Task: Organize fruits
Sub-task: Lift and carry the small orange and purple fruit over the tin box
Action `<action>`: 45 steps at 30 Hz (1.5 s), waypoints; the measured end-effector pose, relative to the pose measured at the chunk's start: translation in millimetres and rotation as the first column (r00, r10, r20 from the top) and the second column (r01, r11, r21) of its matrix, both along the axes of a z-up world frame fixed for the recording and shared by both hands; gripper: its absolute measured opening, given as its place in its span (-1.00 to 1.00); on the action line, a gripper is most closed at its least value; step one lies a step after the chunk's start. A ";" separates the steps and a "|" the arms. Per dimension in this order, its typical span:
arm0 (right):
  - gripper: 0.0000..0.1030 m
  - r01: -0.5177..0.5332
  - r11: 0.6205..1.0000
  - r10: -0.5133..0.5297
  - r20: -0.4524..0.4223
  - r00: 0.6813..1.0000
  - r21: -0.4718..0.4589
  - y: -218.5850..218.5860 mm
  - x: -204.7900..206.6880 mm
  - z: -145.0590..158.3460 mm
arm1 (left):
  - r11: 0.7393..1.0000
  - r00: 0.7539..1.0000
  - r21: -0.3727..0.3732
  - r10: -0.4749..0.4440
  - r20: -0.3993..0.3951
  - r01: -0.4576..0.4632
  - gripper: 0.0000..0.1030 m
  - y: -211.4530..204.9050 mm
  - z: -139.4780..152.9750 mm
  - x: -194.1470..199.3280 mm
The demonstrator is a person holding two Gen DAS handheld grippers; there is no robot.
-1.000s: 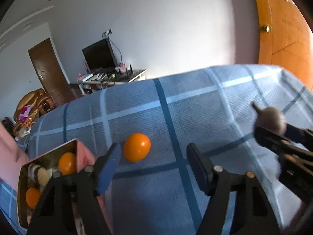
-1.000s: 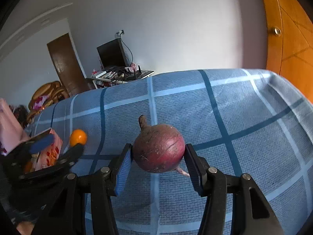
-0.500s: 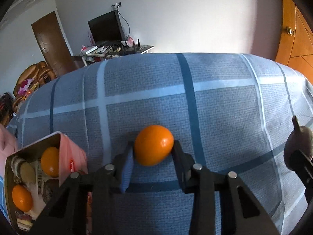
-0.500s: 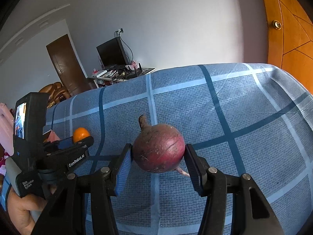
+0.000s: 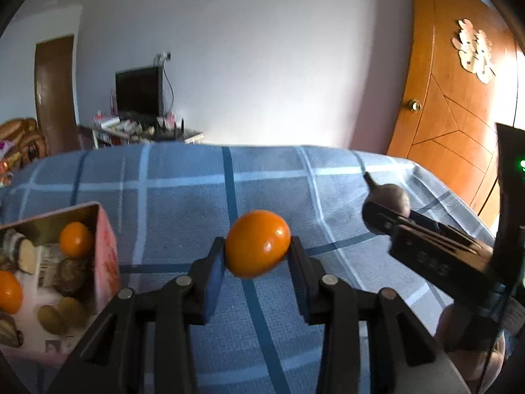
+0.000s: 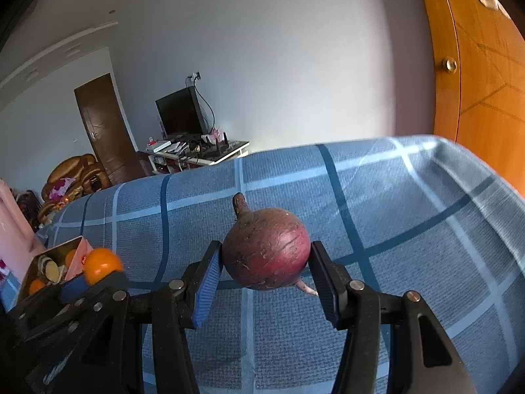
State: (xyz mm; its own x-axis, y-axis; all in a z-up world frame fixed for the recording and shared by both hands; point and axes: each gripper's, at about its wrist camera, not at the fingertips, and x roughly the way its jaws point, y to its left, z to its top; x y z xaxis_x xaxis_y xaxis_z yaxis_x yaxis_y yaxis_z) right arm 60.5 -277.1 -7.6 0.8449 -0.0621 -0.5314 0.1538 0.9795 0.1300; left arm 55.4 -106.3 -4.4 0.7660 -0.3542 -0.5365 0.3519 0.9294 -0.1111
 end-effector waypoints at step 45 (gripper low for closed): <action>0.08 0.123 0.984 -0.103 0.151 0.983 -0.129 41.2 -93.5 14.4 | 0.997 0.990 0.060 0.033 0.136 -0.042 -0.23 23.0 5.4 -46.5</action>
